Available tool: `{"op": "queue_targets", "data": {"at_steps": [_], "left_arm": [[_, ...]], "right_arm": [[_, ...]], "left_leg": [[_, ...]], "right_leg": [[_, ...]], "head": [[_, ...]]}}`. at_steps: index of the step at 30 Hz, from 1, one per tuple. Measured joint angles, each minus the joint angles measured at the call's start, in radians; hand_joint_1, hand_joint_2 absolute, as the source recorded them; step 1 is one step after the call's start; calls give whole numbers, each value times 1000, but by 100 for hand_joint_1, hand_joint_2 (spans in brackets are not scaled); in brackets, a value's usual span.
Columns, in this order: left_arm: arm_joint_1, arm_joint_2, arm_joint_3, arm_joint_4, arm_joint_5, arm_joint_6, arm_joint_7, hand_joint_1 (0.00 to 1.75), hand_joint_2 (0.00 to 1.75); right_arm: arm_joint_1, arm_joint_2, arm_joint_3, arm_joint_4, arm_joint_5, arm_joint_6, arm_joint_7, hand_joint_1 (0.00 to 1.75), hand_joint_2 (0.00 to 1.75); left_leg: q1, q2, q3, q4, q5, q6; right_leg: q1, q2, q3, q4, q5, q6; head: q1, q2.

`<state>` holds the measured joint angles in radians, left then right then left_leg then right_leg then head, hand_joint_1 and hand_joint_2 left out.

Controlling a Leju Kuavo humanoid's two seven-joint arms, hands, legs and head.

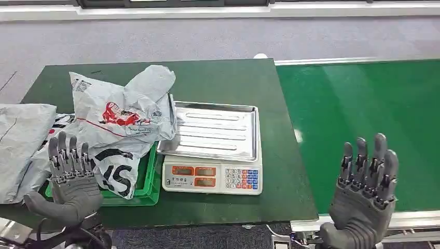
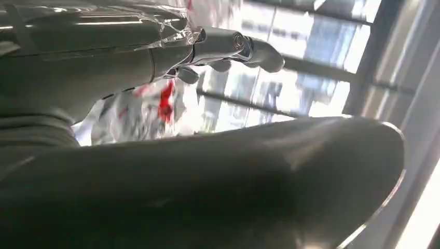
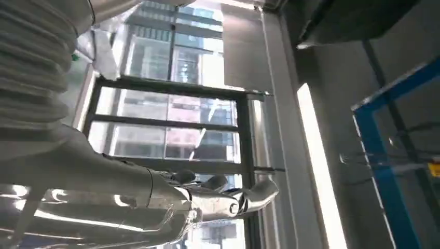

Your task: Moved the parcel from conveyor to table for the left to box.

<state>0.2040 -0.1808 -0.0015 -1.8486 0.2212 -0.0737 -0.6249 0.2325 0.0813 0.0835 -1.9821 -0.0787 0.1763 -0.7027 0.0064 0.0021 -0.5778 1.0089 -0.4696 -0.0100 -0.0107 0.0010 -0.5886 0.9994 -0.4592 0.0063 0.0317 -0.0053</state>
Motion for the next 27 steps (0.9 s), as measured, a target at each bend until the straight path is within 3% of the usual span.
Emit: {"op": "queue_targets", "data": {"at_steps": [11, 27], "left_arm": [[-19, 5, -19, 43, -53, -145, -40, 0, 0], [-61, -3, -67, 45, -124, -218, -45, 0, 0]], "right_arm": [[-19, 80, -152, -1, -15, -5, 0, 0, 175], [-111, 133, -165, -16, 16, -60, 0, 0, 175]], "left_leg": [[0, 0, 0, 0, 0, 0], [0, 0, 1, 0, 0, 0]], "right_leg": [[0, 0, 0, 0, 0, 0], [0, 0, 1, 0, 0, 0]], "head": [[0, 0], [0, 0]]}}
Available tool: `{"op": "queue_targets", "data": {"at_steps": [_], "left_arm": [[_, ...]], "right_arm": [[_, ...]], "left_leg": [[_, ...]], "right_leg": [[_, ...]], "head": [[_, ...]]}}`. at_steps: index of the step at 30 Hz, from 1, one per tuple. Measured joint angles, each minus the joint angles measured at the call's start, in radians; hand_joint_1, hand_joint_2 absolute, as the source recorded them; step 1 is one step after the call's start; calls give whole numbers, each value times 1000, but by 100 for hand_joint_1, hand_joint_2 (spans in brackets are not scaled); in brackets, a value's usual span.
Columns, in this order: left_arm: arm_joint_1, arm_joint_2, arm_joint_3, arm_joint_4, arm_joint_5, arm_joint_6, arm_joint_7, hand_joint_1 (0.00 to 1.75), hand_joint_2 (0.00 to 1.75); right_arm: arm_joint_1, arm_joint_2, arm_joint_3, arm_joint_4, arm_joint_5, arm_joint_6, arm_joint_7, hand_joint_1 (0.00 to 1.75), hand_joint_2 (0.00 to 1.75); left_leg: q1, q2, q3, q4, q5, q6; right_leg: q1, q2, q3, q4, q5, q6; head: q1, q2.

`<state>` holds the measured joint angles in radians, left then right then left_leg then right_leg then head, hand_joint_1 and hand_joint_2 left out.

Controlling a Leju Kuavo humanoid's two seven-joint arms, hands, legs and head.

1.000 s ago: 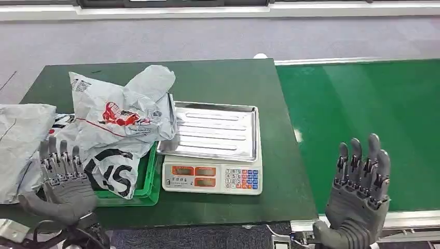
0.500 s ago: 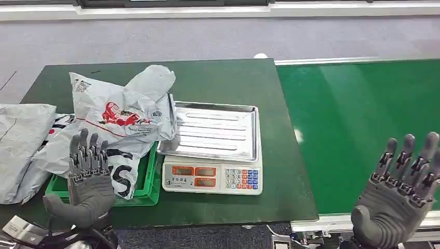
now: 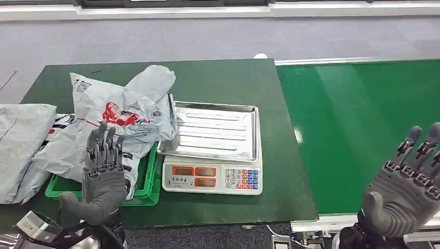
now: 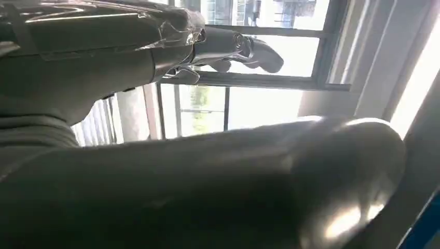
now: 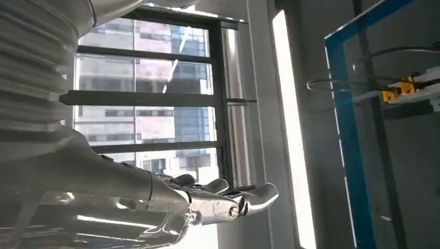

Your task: Moved the parcel from conveyor to table for the left to box.

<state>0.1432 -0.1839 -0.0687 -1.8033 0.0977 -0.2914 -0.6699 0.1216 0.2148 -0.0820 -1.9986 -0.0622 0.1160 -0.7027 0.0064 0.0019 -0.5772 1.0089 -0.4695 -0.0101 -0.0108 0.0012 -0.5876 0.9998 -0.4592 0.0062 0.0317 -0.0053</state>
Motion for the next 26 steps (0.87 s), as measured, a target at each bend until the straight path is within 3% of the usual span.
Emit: {"op": "queue_targets", "data": {"at_steps": [20, 26], "left_arm": [[-1, -3, 0, -79, 48, -23, -13, 0, 0], [-18, -1, 0, -87, 80, -108, -12, 0, 0]], "right_arm": [[-28, 31, -53, -105, -29, 108, 0, 0, 175], [10, 63, -158, -210, -22, 198, 0, 0, 175]], "left_leg": [[0, 0, 0, 0, 0, 0], [0, -1, 0, 0, 0, 0]], "right_leg": [[0, -1, 0, 0, 0, 0], [0, -1, 0, 0, -1, 0]], "head": [[0, 0], [0, 0]]}}
